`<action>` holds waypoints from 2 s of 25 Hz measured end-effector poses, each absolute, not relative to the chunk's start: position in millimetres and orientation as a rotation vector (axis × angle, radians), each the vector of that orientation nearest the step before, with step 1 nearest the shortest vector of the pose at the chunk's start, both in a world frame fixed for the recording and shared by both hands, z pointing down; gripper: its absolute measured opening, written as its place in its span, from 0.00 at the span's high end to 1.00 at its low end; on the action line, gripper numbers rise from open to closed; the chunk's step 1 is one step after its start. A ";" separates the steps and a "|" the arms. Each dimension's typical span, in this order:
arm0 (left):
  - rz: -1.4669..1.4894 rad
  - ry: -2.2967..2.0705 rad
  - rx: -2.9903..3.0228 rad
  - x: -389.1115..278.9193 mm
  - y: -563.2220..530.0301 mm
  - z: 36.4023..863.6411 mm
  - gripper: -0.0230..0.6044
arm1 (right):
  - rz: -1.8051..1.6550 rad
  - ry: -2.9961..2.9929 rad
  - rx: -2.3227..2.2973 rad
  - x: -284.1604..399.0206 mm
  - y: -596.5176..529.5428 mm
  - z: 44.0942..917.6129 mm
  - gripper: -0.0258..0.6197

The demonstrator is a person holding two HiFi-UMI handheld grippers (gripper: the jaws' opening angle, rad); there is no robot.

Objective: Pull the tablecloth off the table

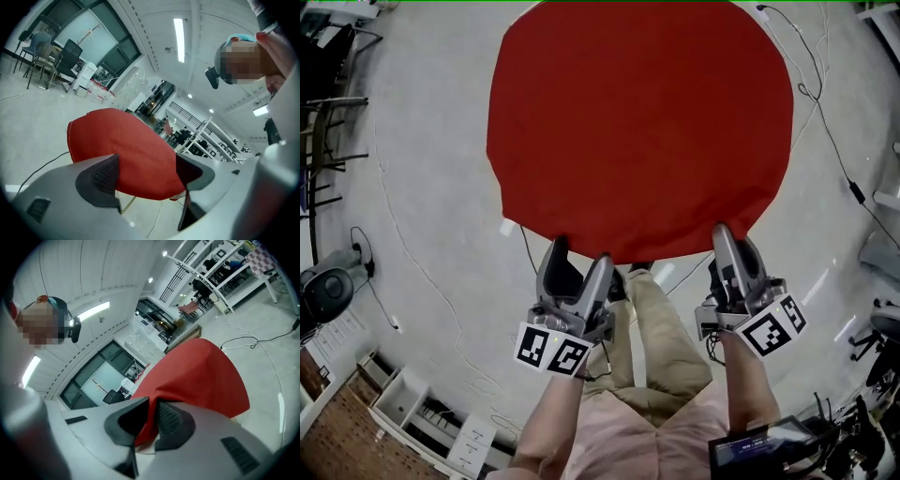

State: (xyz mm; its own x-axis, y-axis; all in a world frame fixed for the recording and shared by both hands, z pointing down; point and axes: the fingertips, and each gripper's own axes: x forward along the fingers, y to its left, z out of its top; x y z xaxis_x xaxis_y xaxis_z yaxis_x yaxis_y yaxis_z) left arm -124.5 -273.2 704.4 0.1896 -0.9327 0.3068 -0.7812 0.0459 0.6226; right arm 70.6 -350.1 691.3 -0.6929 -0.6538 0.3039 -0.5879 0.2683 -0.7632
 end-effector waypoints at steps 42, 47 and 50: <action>-1.042 -1.438 1.173 -140.7 -313.7 644.7 0.42 | -1.369 2.415 -0.937 46.7 -356.6 553.2 0.92; -0.905 -1.563 1.216 -158.2 -309.8 647.0 0.77 | -1.368 2.421 -0.947 43.8 -352.9 561.0 0.92; -0.787 -1.629 1.288 -160.3 -311.8 638.6 0.85 | -1.364 2.428 -0.968 45.4 -350.9 563.1 0.92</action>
State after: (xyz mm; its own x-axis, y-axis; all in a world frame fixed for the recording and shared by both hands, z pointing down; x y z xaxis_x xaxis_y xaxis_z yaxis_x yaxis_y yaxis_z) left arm -160.3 -311.8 638.6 -0.0653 -0.9650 0.2539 -0.4008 0.2584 0.8790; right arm 45.4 -350.9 563.1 -0.7679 -0.6244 0.1427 -0.4467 0.3624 -0.8180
